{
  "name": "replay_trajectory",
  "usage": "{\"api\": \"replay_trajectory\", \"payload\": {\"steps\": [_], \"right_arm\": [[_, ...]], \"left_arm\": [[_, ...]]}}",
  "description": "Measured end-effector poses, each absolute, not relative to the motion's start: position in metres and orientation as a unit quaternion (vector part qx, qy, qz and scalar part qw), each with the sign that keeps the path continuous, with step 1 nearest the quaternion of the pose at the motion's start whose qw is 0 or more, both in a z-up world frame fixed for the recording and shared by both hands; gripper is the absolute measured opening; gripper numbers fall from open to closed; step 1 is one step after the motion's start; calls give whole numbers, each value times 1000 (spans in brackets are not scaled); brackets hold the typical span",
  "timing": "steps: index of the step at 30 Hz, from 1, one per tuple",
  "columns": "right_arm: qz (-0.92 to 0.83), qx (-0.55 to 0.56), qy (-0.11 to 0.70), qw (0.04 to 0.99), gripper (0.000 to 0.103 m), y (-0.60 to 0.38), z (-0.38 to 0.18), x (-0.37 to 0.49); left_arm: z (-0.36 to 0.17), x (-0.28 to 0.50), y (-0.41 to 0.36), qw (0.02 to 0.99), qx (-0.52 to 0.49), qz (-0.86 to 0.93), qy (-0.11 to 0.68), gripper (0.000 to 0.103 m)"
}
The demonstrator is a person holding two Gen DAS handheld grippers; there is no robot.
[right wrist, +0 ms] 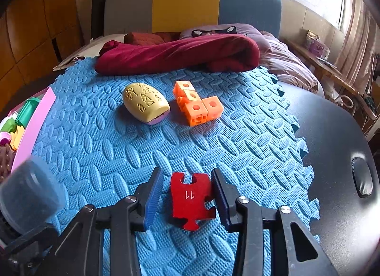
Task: Organize rigid objects
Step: 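Carry the cup into the tray with the left tool and open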
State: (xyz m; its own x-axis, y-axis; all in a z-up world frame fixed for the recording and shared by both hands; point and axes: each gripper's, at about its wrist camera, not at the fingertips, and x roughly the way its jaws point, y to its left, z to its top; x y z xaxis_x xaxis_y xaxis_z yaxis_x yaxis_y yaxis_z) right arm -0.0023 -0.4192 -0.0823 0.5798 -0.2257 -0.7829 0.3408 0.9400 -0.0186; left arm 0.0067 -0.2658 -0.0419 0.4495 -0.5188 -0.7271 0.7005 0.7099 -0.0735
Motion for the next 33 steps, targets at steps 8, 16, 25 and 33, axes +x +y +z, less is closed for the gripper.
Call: {"api": "replay_trajectory", "payload": {"steps": [8,16,25,33], "right_arm": [[-164,76,425,887,42,-420,-83,-3],[-168,67,426,886,41,-418,-83,-2],[-167,49,427,888,34,-412,-82,0],[-165,53,426,888,34,-413,-82,0]], "left_arm": [[-24,-3,-250,846,100,-368,373,58],[-3,-14,-231,848,78,-376,364,58],[9,-15,-204,852,60,-368,367,58],[24,-6,-144,866,21,-344,362,58]]}}
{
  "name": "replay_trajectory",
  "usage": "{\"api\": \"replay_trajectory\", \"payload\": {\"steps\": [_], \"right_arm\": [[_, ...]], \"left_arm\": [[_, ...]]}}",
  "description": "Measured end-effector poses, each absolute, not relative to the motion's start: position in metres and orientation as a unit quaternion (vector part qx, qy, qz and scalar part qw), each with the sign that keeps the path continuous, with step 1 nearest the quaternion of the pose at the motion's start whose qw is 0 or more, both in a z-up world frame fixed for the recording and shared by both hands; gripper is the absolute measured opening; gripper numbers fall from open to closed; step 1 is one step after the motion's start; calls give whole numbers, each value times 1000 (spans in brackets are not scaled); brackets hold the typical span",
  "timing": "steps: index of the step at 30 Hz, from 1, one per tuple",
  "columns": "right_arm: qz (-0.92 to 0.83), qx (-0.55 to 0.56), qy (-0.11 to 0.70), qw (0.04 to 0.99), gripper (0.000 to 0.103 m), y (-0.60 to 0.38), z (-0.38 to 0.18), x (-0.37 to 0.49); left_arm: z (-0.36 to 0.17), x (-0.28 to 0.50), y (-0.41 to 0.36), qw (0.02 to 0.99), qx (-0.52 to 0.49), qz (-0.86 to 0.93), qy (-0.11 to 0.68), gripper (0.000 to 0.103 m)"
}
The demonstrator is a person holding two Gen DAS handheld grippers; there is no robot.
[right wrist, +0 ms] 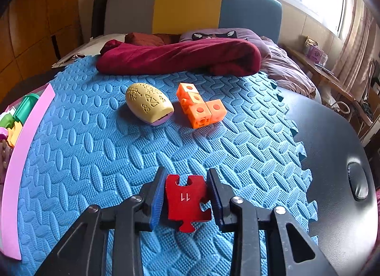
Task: Organize rigid objects
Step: 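Carry the cup into the tray with the left tool and open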
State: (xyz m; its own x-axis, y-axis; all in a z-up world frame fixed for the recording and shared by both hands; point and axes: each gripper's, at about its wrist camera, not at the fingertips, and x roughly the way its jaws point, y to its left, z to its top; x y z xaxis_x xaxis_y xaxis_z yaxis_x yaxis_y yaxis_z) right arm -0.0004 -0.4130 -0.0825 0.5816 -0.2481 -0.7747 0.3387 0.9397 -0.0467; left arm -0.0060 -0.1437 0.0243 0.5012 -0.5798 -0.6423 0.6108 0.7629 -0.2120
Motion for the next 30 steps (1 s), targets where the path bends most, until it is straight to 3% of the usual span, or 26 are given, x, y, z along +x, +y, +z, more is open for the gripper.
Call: {"api": "replay_trajectory", "payload": {"steps": [6,12,30], "right_arm": [[-166,53,426,888,34,-413,-83,0],[-167,50,427,887,34,-412,-82,0],[-171,42,427,887,34,-410,-82,0]], "left_arm": [[20,11,-71,887,-8,-273,372,58],[-18,20,-24,877,-38,-220,425,58],[-66,74,-69,860,-27,-189,473,59]]}}
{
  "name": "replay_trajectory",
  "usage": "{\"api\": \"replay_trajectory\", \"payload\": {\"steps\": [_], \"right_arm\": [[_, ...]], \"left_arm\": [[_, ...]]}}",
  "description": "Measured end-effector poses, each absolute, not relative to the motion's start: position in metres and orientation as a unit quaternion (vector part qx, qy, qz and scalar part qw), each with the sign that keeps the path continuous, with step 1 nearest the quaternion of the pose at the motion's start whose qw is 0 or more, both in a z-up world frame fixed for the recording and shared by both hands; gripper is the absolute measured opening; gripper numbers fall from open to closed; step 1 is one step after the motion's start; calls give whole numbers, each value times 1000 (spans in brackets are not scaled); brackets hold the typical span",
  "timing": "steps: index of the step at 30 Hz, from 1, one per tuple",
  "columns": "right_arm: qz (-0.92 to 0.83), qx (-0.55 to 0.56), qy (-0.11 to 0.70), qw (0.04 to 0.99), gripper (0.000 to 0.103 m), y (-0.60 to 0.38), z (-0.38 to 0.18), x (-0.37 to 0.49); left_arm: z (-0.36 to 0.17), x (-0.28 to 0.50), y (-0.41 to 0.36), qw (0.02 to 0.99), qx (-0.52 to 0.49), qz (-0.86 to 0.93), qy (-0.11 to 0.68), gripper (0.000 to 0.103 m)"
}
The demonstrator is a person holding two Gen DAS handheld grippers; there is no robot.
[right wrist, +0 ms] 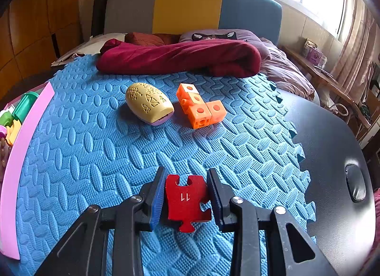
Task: Organize rigid objects
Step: 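Carry the cup into the tray with the left tool and open, then withdraw the open left tool from the cup in the tray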
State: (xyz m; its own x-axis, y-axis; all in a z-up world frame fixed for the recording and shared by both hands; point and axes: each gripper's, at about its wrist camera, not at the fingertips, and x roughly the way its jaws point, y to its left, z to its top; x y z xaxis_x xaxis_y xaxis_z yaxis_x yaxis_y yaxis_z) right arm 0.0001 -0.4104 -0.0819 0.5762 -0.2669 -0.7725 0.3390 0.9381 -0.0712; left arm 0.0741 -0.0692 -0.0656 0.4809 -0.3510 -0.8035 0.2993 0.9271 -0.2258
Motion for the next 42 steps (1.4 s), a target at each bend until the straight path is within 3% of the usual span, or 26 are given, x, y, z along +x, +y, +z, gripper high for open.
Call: {"api": "replay_trajectory", "payload": {"steps": [8,22,42], "right_arm": [[-173,39,429,886,34,-410,-82,0],[-176,32,429,885,34,-408,-82,1],[-180,16,431,884,34,-403,-81,2]], "left_arm": [[-61,67,-61,865,-31,-188,465,71],[-52,40,-66,872,-17,-220,437,66],[-45,43,-55,898,19,-146,415,70]]}}
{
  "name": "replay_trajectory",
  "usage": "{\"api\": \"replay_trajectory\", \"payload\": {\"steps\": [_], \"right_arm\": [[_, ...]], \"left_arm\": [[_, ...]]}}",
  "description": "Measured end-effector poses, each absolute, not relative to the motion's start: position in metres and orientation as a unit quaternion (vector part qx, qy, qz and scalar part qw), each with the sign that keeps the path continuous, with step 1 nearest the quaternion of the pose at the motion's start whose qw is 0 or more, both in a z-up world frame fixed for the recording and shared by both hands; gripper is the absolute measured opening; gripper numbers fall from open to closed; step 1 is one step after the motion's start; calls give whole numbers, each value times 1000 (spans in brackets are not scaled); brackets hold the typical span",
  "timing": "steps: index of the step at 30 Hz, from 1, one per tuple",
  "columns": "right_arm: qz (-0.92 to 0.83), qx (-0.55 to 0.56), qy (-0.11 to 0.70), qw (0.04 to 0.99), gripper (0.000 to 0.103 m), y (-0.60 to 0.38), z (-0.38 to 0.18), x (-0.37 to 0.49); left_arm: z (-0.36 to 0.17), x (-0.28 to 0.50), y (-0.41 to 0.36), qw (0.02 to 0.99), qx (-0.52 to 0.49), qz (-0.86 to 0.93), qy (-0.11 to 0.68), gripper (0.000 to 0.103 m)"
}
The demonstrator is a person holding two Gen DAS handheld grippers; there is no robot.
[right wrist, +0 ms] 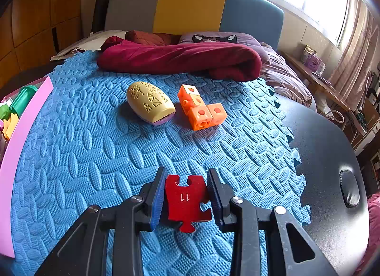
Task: Organize rigid objects
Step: 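Withdraw the open left tool from the cup in the tray, then carry the red puzzle piece into the tray with the right tool and open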
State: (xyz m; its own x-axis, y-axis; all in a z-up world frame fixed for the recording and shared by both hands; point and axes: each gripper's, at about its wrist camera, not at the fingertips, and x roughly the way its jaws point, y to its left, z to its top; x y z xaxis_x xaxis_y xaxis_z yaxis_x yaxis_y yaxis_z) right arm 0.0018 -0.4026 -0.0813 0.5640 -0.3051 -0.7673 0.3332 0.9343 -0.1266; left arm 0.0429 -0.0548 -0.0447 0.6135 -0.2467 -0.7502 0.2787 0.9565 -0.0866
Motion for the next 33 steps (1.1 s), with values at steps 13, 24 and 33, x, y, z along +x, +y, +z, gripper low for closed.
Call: {"api": "replay_trajectory", "payload": {"steps": [13,24,33], "right_arm": [[-173,48,441,879,34,-408,-79,-1],[-146,94,465,868,34,-406,-75,-9],[-87,103,425,895,34,-363,-43,-25]], "left_arm": [[-24,30,-35,915,21,-120,385,70],[-18,29,-19,920,12,-107,377,70],[-20,33,-7,920,-3,-97,379,70]]}}
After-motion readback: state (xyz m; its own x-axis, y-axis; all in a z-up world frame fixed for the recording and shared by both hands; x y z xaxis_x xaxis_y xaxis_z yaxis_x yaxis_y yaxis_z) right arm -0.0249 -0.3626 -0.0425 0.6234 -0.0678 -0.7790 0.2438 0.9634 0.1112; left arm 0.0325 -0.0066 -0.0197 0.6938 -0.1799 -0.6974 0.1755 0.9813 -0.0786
